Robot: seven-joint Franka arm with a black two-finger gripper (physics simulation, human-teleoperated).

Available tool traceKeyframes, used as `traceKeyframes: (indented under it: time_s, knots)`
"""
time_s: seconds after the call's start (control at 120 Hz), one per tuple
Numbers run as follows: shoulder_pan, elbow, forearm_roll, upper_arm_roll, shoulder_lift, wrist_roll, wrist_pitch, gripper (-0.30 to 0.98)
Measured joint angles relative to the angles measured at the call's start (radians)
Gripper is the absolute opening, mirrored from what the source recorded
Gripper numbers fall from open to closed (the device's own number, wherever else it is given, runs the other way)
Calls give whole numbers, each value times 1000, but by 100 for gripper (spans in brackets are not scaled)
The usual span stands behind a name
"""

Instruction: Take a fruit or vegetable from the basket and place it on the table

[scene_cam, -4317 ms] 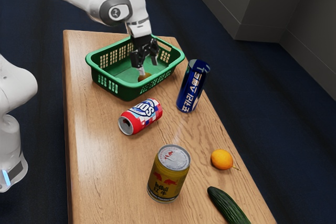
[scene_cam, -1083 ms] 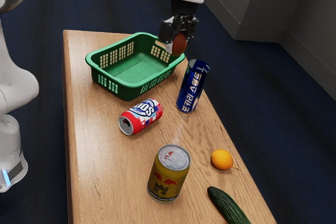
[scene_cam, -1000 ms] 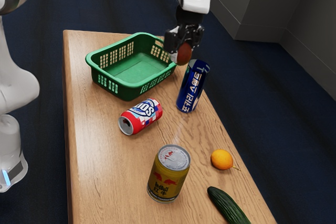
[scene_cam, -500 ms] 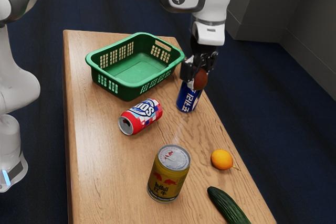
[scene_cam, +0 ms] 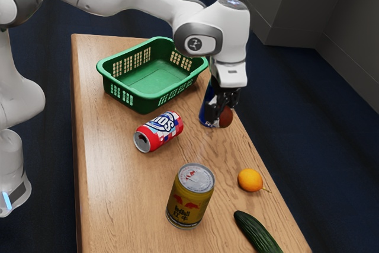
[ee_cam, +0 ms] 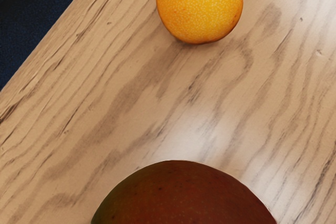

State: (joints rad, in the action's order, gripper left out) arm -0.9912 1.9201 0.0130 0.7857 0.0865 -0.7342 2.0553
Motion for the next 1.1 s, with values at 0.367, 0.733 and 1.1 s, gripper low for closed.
traceKeyframes:
  time_s: [0.367, 0.733, 1.1]
  knots:
    - [-1, 54, -3, 0, -32, 20, 121, 16]
    - [4, 128, -26, 0, -54, 35, 216, 19]
    - [-23, -547, -44, 2, -15, 6, -292, 63]
